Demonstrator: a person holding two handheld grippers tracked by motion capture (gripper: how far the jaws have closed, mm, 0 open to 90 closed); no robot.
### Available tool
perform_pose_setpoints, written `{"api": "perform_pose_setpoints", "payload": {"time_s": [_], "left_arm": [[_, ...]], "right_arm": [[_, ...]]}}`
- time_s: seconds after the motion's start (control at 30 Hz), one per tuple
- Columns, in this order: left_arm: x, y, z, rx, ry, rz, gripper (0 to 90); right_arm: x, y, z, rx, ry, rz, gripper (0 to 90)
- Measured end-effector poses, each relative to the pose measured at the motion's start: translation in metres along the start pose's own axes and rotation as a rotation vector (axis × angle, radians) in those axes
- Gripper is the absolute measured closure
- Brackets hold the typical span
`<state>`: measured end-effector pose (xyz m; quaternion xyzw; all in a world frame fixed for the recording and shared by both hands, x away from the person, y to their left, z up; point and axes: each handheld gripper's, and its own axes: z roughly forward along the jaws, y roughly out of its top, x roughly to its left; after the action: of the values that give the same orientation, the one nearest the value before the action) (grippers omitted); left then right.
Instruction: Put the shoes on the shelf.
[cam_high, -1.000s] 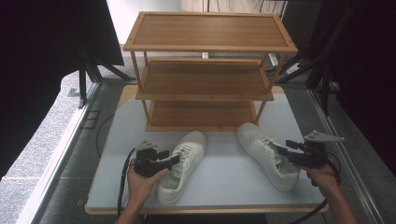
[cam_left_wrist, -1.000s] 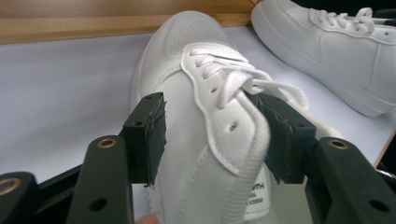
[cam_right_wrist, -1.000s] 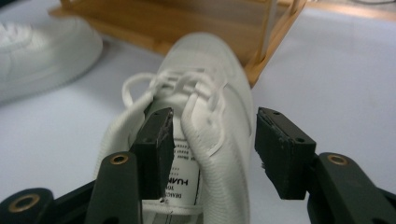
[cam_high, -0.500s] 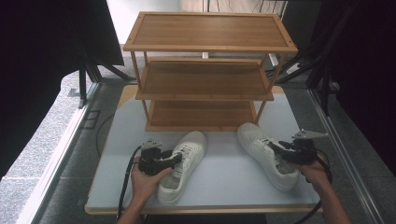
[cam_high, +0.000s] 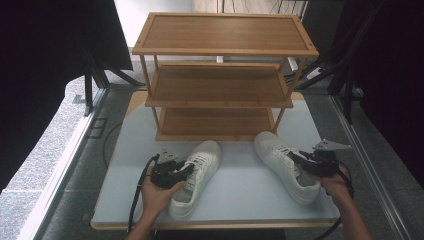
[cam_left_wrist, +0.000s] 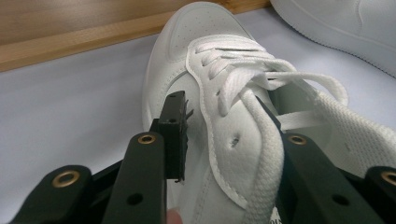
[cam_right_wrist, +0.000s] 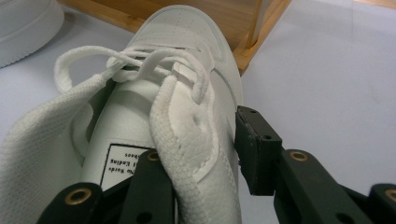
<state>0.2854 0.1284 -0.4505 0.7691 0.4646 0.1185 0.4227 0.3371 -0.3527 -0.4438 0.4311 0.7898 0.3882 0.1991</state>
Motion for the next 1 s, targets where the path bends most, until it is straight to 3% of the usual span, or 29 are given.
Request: {"api": "perform_pose_setpoints", "payload": {"time_s": [0.43,0.57,0.77,0.93,1.0], "left_arm": [[0.0032,-0.0008,0.0003,0.002,-0.021,-0.033,64.9],[0.0067,-0.0021,0.0010,0.005,-0.040,-0.072,60.9],[0.0057,-0.0018,0.0011,0.008,-0.019,-0.060,66.0],[0.0013,-0.0025,0.0015,-0.001,0.035,-0.008,77.0],[0.0012,-0.0028,0.0013,-0.006,0.036,-0.006,79.3]], "right_arm": [[0.0001,-0.0012,-0.0002,-0.006,-0.008,0.013,72.4],[0.0000,-0.0013,-0.0002,-0.007,-0.008,0.014,71.9],[0.0002,-0.0012,-0.0002,-0.007,-0.008,0.016,71.4],[0.0011,-0.0012,-0.0002,-0.010,-0.012,0.016,71.6],[0.0015,-0.0015,-0.0002,-0.014,-0.014,0.021,71.7]]}}
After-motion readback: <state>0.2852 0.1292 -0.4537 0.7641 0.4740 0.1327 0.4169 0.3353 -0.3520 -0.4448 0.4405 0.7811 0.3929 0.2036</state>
